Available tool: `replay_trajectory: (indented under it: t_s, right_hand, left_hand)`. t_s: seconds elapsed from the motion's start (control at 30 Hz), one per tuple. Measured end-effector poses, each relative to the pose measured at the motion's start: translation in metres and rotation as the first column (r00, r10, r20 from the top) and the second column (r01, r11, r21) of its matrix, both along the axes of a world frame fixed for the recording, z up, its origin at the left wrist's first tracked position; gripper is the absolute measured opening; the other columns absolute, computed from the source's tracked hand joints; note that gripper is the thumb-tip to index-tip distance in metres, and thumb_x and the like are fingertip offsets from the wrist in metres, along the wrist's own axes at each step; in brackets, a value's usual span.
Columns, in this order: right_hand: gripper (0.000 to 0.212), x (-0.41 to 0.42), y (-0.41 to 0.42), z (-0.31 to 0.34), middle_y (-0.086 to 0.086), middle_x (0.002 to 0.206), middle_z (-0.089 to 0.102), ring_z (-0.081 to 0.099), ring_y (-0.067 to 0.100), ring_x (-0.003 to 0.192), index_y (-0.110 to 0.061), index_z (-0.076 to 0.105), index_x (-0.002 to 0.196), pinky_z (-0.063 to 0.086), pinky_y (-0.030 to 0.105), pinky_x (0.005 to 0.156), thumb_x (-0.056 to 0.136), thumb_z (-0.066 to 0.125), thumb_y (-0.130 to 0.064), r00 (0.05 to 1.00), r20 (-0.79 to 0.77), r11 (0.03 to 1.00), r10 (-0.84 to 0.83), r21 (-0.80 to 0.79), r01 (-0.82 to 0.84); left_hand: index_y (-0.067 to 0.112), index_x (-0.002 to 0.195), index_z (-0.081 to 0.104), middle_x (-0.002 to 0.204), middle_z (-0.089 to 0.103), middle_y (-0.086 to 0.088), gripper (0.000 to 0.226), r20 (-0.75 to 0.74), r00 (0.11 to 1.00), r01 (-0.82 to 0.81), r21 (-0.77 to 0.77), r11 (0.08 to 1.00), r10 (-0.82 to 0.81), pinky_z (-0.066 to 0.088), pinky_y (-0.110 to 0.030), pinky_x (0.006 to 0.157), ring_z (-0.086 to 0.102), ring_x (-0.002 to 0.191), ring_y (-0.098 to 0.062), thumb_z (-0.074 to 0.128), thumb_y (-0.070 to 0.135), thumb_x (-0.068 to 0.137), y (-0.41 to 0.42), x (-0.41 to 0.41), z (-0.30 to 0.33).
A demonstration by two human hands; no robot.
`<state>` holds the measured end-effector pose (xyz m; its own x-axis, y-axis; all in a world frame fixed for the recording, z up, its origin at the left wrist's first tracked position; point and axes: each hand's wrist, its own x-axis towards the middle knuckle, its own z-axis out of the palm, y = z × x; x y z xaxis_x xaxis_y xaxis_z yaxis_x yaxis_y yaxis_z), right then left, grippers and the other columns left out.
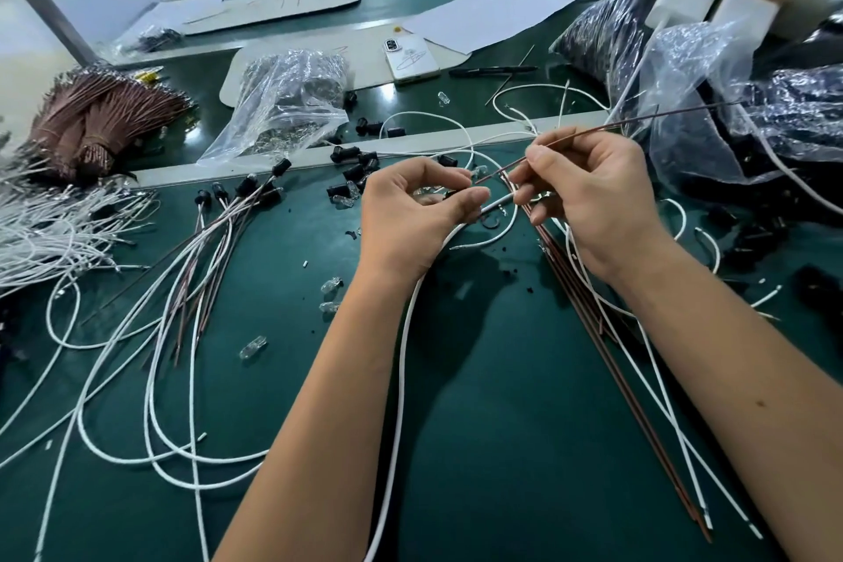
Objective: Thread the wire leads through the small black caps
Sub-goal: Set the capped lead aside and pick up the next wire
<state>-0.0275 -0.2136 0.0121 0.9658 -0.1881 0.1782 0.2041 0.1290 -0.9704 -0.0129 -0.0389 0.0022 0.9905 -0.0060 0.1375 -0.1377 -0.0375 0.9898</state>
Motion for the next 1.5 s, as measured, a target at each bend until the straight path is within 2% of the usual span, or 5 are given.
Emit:
replay_trajectory:
  t_s: [0.13, 0.33, 0.6, 0.87, 1.5]
  right_hand:
    - [0.007, -0.001, 0.001, 0.002, 0.013, 0.076, 0.073, 0.067, 0.022, 0.058, -0.004, 0.062, 0.094, 0.049, 0.024, 0.044, 0.1, 0.062, -0.001, 1.0, -0.007, 1.0, -0.003, 0.03, 0.003]
    - [0.006, -0.003, 0.004, 0.005, 0.014, 0.079, 0.074, 0.069, 0.023, 0.059, -0.004, 0.061, 0.096, 0.049, 0.023, 0.046, 0.101, 0.061, 0.0, 1.0, -0.02, 0.996, 0.015, 0.085, -0.014]
    - [0.006, -0.004, 0.007, 0.004, 0.012, 0.077, 0.075, 0.068, 0.023, 0.059, -0.003, 0.061, 0.095, 0.049, 0.023, 0.046, 0.1, 0.061, 0.0, 0.999, 0.043, 0.997, 0.022, 0.074, -0.025]
    - [0.006, -0.008, 0.006, 0.005, 0.014, 0.077, 0.075, 0.07, 0.027, 0.058, -0.004, 0.062, 0.093, 0.051, 0.028, 0.044, 0.099, 0.062, -0.001, 0.971, 0.24, 0.993, -0.021, -0.107, 0.048]
    - [0.005, -0.004, 0.008, -0.004, 0.012, 0.078, 0.076, 0.072, 0.028, 0.059, 0.001, 0.063, 0.093, 0.052, 0.028, 0.044, 0.098, 0.062, 0.0, 0.959, 0.283, 0.977, 0.009, -0.208, 0.052]
  left_hand:
    - [0.013, 0.085, 0.078, 0.095, 0.078, -0.008, 0.022, -0.046, 0.999, -0.006, -0.061, 0.998, 0.003, 0.057, -0.04, 0.097, 0.073, 0.099, -0.031, 0.082, -0.006, 0.076, 0.002, 0.002, 0.001]
    - [-0.003, 0.093, 0.073, 0.091, 0.074, -0.019, 0.021, -0.173, 0.979, 0.042, -0.343, 0.938, -0.107, 0.059, -0.025, 0.081, 0.076, 0.086, -0.029, 0.059, -0.018, 0.088, 0.004, 0.003, 0.002]
    - [-0.012, 0.108, 0.066, 0.096, 0.073, -0.024, 0.021, -0.267, 0.929, 0.08, -0.527, 0.846, -0.255, 0.06, -0.024, 0.073, 0.075, 0.082, -0.029, 0.047, -0.011, 0.099, 0.001, 0.0, 0.008]
    - [-0.011, 0.107, 0.066, 0.097, 0.073, -0.023, 0.027, -0.256, 0.921, 0.096, -0.579, 0.81, -0.293, 0.061, -0.024, 0.077, 0.075, 0.082, -0.027, 0.04, -0.011, 0.101, 0.0, -0.003, 0.012]
    - [-0.006, 0.102, 0.069, 0.096, 0.074, -0.024, 0.017, -0.219, 0.933, 0.138, -0.513, 0.847, -0.284, 0.06, -0.024, 0.075, 0.075, 0.08, -0.028, 0.052, -0.008, 0.099, 0.001, -0.003, 0.008]
